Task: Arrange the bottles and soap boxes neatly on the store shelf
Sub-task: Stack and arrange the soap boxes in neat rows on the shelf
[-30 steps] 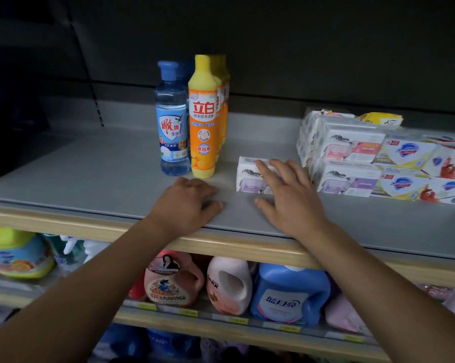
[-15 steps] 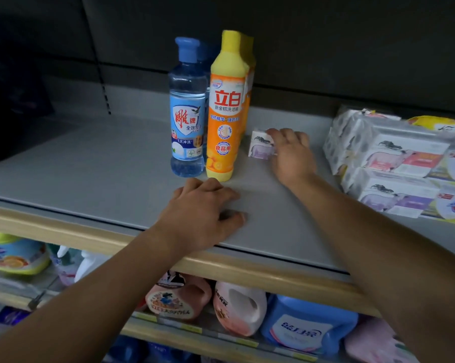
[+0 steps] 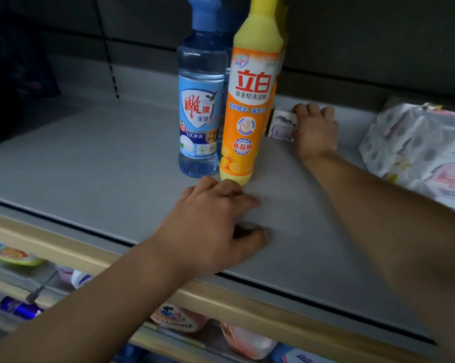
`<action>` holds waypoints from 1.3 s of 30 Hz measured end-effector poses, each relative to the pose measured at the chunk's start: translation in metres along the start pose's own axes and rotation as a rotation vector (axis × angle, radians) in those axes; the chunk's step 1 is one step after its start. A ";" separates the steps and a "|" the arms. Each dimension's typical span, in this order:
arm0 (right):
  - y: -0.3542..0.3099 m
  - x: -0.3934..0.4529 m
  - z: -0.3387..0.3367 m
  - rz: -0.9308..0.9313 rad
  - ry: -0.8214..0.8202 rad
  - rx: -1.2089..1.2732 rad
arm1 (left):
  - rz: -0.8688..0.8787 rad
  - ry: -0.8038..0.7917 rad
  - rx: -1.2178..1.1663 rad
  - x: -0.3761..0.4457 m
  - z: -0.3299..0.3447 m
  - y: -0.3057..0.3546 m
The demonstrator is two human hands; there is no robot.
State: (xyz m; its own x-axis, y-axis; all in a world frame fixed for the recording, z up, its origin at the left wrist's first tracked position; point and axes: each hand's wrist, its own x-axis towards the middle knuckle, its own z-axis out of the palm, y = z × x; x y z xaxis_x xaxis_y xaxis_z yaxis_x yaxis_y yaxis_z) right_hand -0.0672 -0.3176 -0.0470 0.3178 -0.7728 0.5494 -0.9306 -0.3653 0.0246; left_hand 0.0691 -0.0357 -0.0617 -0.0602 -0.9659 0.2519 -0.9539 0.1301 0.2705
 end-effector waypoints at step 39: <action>0.147 -0.279 -0.181 0.283 -0.298 0.216 | 0.108 0.133 -0.274 0.025 0.022 0.126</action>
State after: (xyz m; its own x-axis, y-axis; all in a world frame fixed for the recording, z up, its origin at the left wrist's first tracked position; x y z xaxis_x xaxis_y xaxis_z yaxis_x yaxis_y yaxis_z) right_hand -0.3257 -0.0618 -0.0449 0.1245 -0.9617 0.2442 -0.9391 -0.1936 -0.2838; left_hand -0.0594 -0.0487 -0.0420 -0.1010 -0.9079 0.4070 -0.8283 0.3033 0.4711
